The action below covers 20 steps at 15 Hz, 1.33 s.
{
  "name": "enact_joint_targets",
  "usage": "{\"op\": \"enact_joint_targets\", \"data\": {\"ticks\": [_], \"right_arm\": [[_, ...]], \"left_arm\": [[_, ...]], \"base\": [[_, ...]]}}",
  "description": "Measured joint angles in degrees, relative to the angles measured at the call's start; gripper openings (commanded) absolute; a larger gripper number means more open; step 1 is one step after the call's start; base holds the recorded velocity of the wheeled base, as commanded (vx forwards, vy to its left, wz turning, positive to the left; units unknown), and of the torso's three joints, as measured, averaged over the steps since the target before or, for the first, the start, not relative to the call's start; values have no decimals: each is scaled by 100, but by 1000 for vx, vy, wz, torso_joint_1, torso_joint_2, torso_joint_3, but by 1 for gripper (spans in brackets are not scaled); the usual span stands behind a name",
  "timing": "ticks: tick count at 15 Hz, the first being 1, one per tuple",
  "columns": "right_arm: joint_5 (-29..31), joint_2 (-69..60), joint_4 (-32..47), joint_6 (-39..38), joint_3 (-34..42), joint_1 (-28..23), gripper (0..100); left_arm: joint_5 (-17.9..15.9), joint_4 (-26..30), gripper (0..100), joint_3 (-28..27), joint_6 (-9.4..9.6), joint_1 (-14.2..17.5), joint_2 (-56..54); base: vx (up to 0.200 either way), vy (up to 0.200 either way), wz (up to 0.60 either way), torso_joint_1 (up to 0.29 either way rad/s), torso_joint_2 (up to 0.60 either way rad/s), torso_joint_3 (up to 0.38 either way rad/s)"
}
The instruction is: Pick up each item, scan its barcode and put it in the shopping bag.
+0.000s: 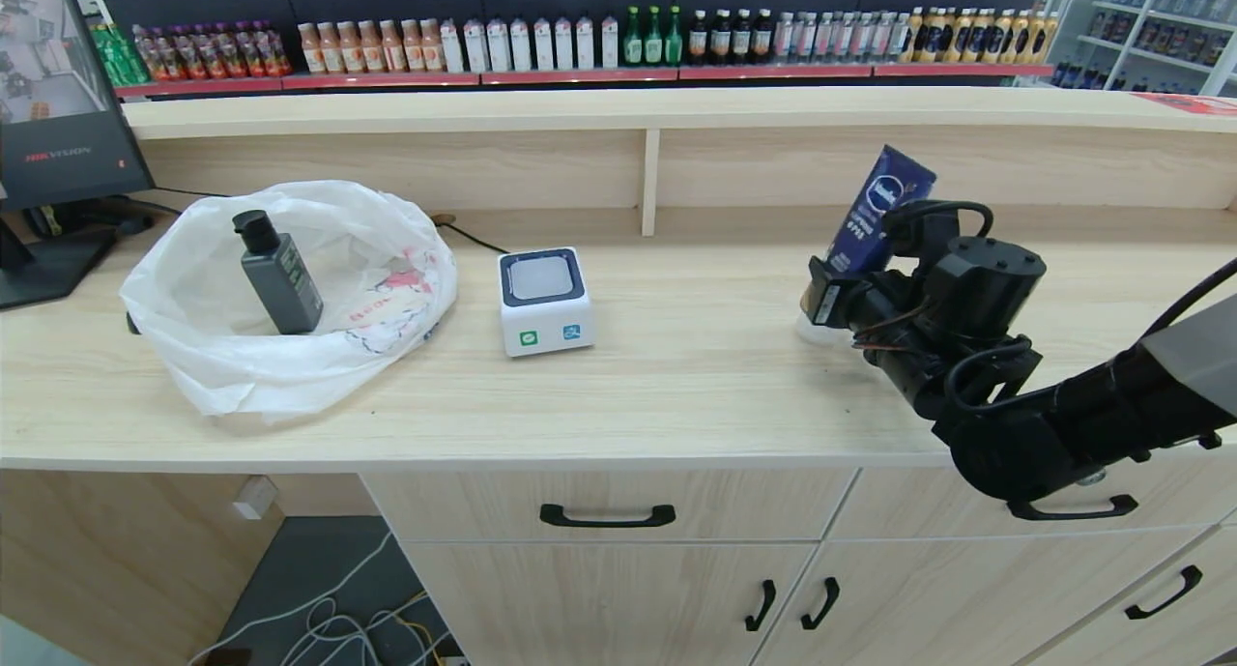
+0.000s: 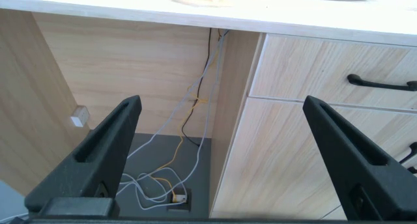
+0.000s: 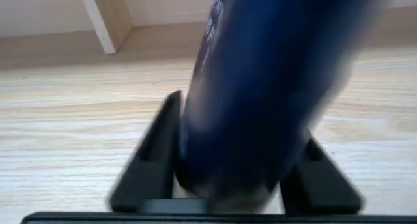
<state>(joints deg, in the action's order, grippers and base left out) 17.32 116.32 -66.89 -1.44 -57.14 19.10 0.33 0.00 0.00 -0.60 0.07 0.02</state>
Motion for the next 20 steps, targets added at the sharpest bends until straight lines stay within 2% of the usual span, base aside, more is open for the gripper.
{"op": "enact_joint_targets", "data": {"ticks": [14,20], "right_arm": [[13,-216,-2,272,-123,134,0],[372,-877,-22,573,425,757,0]], "left_arm": [[0,0,100,0,0,0,0],[-1,0,100,0,2,0,0]], "base": [[0,0,0,0,0,0],[0,0,0,0,0,0]]}}
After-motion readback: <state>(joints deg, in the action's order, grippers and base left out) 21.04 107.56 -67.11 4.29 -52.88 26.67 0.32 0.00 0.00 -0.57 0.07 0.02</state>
